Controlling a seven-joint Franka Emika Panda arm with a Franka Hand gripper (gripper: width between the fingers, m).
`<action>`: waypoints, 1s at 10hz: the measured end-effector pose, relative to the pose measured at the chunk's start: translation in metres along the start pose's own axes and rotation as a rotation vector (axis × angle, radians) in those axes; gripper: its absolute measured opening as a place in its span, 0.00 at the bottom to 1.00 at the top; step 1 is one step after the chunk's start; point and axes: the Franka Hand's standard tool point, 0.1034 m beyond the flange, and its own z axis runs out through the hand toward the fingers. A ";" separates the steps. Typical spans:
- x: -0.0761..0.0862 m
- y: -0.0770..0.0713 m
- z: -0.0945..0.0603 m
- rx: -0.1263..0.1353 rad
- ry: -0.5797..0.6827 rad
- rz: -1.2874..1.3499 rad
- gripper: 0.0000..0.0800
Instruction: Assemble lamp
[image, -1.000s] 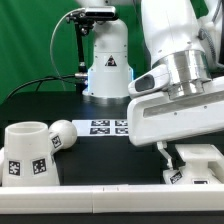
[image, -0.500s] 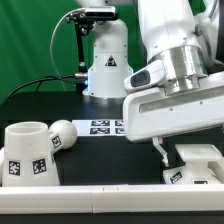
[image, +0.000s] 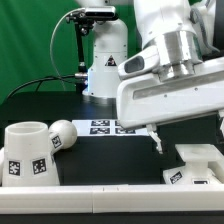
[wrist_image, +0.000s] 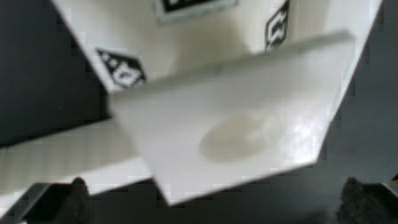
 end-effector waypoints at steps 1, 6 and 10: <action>0.008 0.008 -0.016 -0.008 -0.024 -0.005 0.87; 0.037 0.035 -0.055 -0.030 -0.109 0.015 0.87; 0.034 0.039 -0.055 -0.033 -0.114 0.026 0.87</action>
Offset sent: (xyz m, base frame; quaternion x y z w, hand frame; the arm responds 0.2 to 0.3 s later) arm -0.0233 -0.0465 0.0270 -0.0320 -0.0722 -0.0144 0.9968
